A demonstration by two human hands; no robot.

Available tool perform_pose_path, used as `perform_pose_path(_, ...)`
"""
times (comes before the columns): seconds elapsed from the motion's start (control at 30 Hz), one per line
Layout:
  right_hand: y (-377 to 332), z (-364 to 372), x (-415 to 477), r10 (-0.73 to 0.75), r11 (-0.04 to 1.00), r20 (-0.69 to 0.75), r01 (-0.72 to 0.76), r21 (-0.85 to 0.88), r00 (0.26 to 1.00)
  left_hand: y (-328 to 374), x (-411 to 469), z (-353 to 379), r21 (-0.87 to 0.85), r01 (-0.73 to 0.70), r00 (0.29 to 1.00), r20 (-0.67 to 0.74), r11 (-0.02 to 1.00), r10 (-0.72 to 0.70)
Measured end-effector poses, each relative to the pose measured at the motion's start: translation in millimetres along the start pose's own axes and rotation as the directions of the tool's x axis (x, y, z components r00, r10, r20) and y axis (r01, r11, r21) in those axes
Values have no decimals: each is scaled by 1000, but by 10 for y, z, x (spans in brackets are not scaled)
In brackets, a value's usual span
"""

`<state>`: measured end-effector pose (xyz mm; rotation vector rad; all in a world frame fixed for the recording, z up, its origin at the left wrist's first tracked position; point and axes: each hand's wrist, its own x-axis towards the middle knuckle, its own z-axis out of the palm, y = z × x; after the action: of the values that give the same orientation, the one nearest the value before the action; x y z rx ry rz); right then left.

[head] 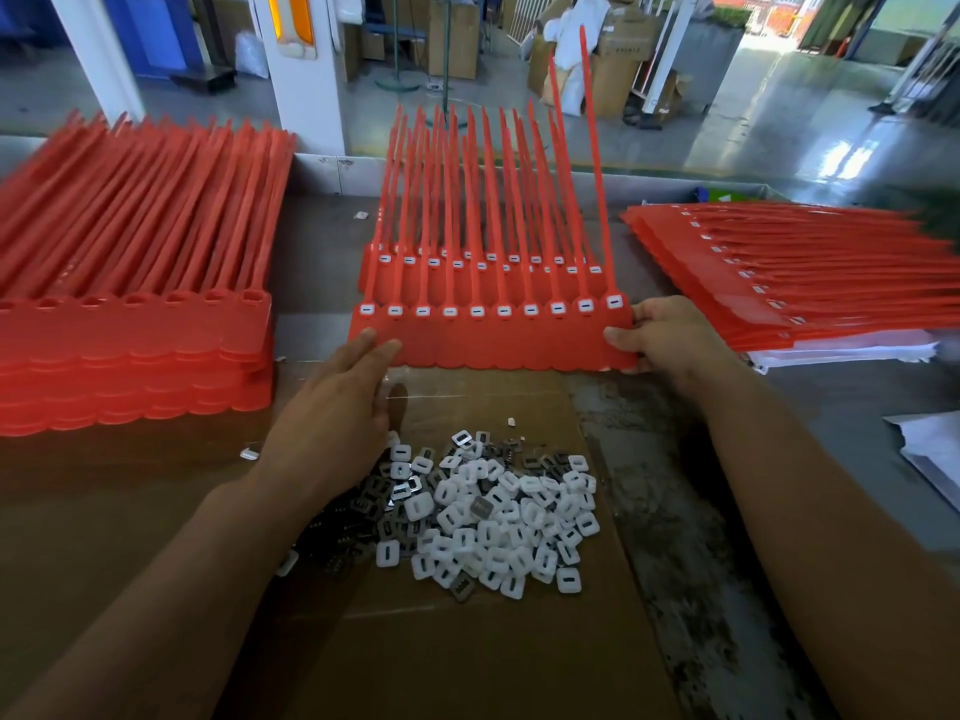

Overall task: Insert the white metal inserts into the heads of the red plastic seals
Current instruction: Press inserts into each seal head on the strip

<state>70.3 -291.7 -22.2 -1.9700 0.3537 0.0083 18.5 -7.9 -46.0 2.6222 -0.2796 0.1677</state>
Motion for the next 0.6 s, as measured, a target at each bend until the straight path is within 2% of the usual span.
perform_pose_path(0.13,-52,90,101,7,999,-62,-4,37,998,8,3,0,4,13,1000,19,1000,-14)
perform_pose_path(0.4,-156,212,295,-4,997,-188,-11,-79,982,1,7,2,29,20,999,39,999,-22)
perform_pose_path(0.47,-155,220,326,-23,986,-226,-15,-166,974,6,10,0,33,8,999,34,999,-9)
perform_pose_path(0.6,-100,229,290,-212,890,-297,58,-451,931,-1,20,4,36,1,999,41,999,-2)
